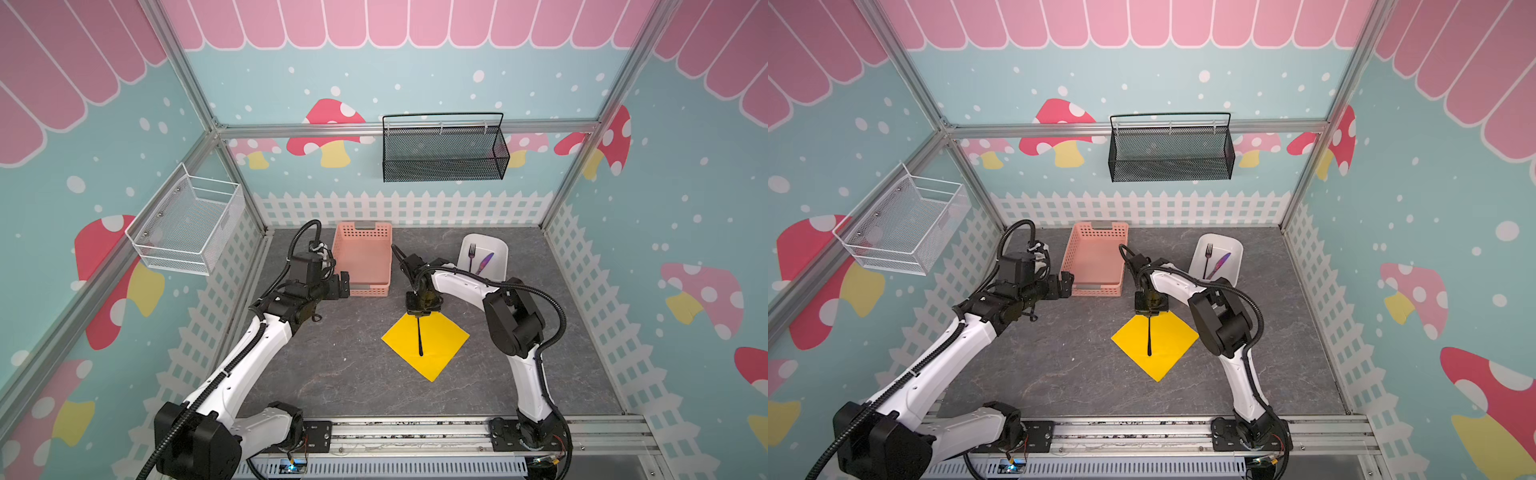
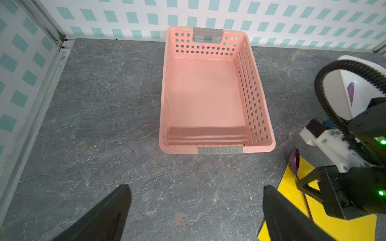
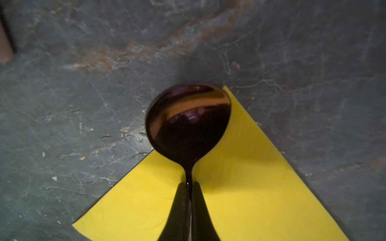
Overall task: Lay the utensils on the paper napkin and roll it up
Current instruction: 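Lower the spoon onto the napkin center and adjust its position with the right gripper, then open the right gripper and release the spoon on the napkin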
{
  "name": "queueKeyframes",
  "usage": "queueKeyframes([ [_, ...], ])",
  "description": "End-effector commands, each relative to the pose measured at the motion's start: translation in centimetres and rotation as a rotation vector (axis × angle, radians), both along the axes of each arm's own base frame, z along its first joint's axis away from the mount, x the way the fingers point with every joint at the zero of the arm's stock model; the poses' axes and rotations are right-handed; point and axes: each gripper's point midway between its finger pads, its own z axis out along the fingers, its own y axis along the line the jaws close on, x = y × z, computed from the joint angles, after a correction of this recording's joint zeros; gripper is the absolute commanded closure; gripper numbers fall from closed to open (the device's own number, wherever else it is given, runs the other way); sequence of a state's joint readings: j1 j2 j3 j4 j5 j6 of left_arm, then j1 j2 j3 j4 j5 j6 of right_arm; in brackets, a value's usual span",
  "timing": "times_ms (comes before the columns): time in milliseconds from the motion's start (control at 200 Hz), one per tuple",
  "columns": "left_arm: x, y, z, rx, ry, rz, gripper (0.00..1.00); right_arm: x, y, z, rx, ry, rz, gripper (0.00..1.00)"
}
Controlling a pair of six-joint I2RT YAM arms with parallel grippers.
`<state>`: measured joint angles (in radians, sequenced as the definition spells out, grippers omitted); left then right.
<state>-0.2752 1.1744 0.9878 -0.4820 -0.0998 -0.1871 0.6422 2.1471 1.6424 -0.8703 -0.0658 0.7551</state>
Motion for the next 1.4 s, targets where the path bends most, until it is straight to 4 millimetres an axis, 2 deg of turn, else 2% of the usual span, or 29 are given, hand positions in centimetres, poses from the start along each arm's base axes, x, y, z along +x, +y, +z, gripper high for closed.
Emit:
queueKeyframes([
  [0,0.0,-0.1,-0.3,-0.009,0.012,-0.004,0.00,-0.4,-0.2,1.3,0.018,-0.006,-0.022,0.94],
  [720,0.0,-0.1,-0.3,-0.013,0.012,-0.006,0.00,-0.8,0.3,0.4,0.052,0.012,-0.037,0.94],
  [976,0.0,-0.1,-0.3,-0.010,0.010,-0.004,0.00,-0.8,0.3,-0.1,0.045,0.019,-0.038,0.85],
  [1281,0.0,-0.1,-0.3,-0.010,0.010,-0.004,0.00,-0.7,0.3,0.0,0.047,0.018,-0.036,0.86],
  [1391,0.0,0.0,-0.3,-0.008,0.010,-0.002,0.00,-0.5,0.3,0.6,0.051,0.002,-0.036,0.85],
])
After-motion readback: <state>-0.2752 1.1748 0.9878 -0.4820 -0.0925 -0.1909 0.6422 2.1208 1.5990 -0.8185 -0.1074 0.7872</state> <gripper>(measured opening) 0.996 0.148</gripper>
